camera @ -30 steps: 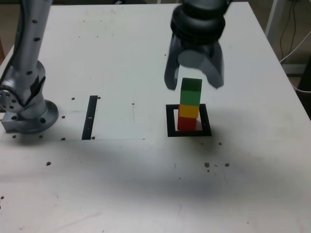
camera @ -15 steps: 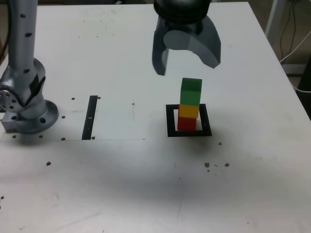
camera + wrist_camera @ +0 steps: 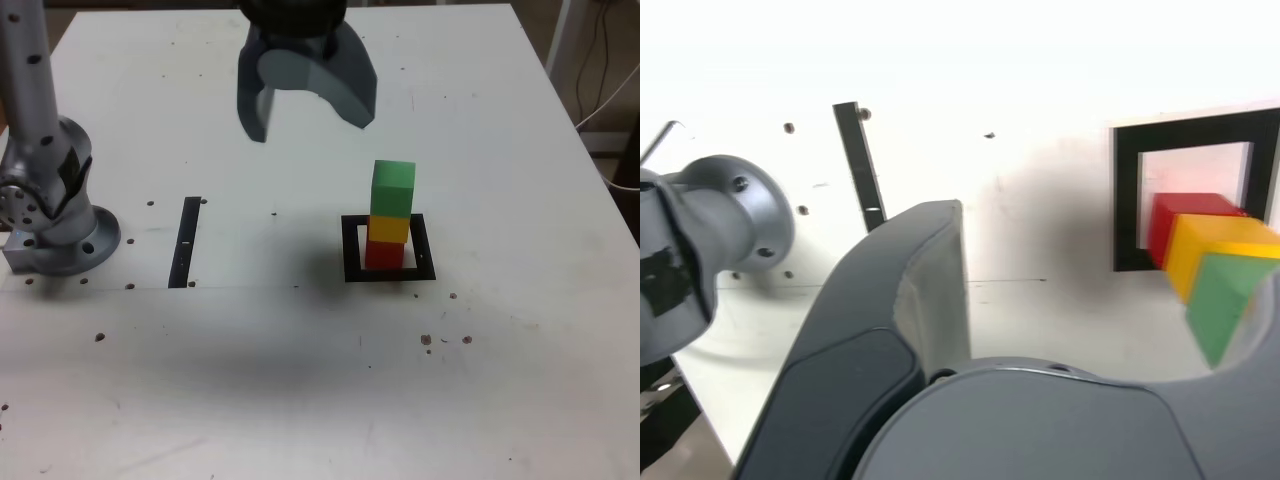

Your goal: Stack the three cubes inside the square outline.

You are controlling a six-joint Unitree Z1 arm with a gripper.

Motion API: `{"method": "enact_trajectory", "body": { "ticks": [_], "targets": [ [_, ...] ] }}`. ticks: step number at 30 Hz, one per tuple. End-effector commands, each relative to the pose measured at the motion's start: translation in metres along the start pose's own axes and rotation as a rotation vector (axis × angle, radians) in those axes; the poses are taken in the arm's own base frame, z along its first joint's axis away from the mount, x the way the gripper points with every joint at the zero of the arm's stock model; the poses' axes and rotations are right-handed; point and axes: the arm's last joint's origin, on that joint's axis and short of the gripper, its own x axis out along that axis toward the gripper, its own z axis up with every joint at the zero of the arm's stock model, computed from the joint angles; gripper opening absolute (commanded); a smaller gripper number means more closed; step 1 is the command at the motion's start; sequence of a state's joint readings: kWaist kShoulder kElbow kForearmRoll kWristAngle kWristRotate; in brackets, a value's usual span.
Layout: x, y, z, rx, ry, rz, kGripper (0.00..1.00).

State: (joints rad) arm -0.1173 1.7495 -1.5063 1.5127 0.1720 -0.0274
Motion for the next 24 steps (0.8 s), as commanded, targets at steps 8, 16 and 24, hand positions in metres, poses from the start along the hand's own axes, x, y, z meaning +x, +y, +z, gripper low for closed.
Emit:
{"method": "enact_trajectory", "body": {
  "ticks": [8,16,24],
  "targets": [
    [0.049,-0.001,-0.045,-0.033,0.034,-0.042,1.0],
    [0.078,-0.006,-0.068,-0.044,0.052,-0.054,1.0],
    [0.096,-0.011,-0.081,-0.044,0.068,-0.076,1.0]
  ]
}}
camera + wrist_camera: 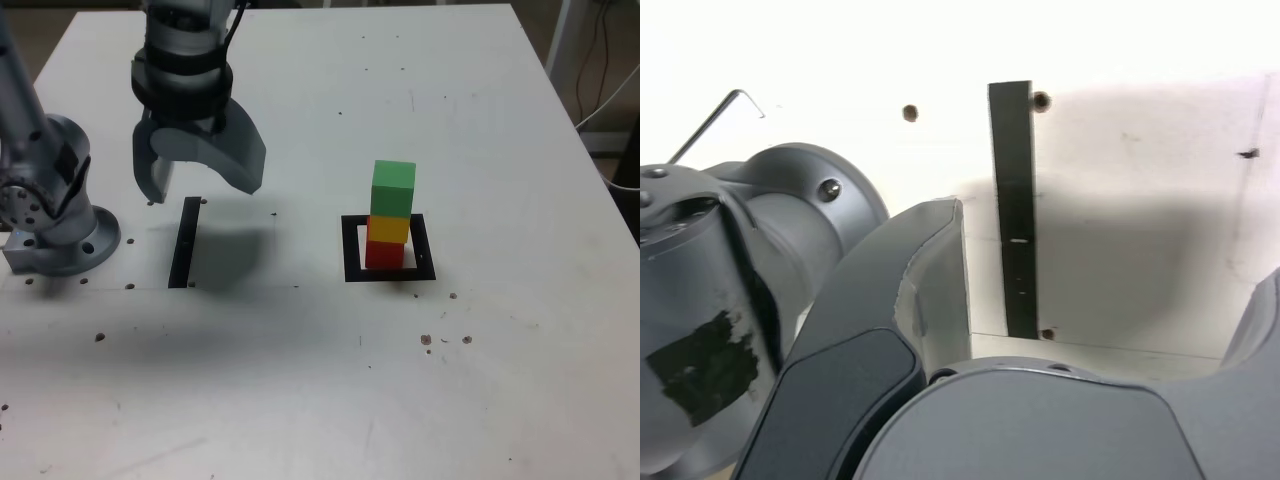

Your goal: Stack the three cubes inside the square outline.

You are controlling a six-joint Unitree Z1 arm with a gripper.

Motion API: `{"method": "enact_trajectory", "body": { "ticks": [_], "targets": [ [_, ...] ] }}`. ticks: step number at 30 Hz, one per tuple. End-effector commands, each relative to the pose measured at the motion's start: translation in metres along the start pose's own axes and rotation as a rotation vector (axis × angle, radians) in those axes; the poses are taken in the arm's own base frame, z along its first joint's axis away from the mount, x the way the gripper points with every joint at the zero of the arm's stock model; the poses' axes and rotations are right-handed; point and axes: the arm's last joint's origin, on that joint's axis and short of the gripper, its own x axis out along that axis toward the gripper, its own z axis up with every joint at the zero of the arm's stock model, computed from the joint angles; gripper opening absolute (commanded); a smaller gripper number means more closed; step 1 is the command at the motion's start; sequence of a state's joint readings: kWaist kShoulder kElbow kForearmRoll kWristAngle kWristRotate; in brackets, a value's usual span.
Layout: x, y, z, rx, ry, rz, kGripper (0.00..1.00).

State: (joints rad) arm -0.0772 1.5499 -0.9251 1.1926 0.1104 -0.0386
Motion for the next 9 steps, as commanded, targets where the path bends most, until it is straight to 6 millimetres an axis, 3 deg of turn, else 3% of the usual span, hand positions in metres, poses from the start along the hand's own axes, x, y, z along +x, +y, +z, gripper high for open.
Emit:
{"method": "enact_trajectory", "body": {
  "ticks": [1,9],
  "targets": [
    [0.008,-0.001,-0.006,-0.001,0.003,-0.014,1.0],
    [0.023,-0.004,-0.011,-0.001,0.012,-0.034,1.0]
  ]
}}
